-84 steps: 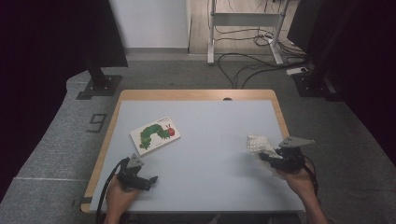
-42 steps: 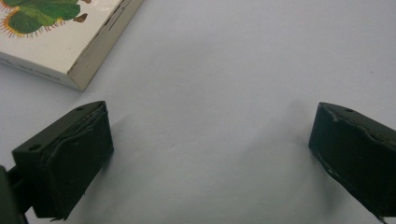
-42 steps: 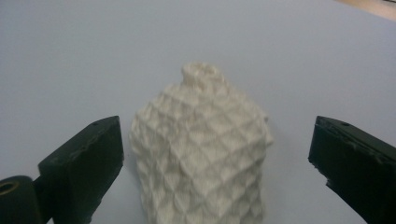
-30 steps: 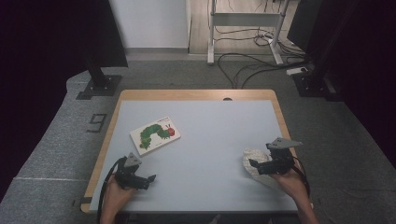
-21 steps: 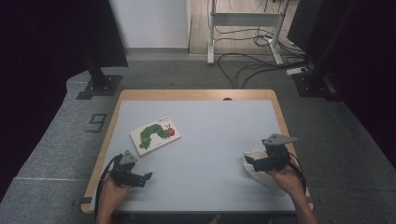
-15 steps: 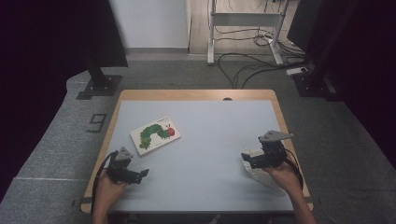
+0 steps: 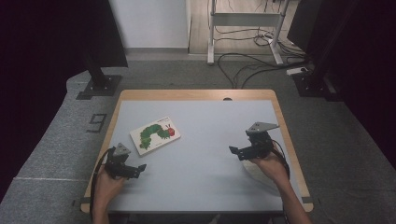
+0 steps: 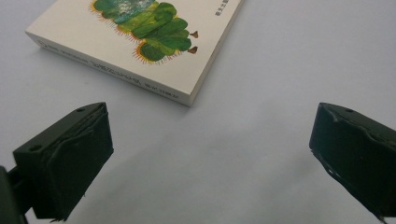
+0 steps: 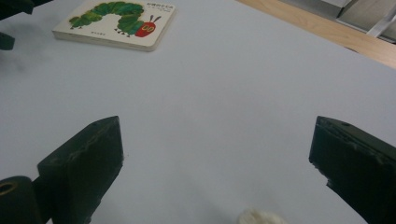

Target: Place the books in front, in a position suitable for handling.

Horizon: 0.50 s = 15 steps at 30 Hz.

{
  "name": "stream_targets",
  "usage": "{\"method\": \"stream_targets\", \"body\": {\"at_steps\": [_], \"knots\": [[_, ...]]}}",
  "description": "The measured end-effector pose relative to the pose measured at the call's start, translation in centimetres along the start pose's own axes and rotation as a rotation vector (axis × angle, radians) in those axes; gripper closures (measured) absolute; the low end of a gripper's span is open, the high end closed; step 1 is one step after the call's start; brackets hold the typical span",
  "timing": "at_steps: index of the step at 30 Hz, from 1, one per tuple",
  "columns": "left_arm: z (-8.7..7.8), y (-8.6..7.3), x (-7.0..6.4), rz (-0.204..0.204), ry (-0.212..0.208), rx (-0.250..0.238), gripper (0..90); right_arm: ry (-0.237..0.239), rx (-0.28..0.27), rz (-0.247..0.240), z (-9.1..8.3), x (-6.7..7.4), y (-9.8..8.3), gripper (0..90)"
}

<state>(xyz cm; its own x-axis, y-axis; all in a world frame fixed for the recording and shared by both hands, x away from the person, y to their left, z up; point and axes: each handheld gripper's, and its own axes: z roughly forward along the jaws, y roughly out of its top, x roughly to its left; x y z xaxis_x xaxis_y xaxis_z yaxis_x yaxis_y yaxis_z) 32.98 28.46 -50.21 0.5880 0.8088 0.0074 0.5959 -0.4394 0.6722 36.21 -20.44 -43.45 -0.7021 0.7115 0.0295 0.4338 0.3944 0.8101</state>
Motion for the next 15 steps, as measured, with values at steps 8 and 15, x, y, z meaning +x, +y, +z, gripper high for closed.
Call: {"method": "stream_targets", "body": {"at_steps": [8,15], "knots": [[0.1,0.0,0.4,0.003,0.005,-0.004,0.0,0.028,-0.008,0.002,2.6,0.3,1.3,2.6],[0.2,0.1,0.8,0.008,-0.003,-0.006,0.0,0.039,-0.015,-0.021,5.0,0.9,2.1,2.6]]}}
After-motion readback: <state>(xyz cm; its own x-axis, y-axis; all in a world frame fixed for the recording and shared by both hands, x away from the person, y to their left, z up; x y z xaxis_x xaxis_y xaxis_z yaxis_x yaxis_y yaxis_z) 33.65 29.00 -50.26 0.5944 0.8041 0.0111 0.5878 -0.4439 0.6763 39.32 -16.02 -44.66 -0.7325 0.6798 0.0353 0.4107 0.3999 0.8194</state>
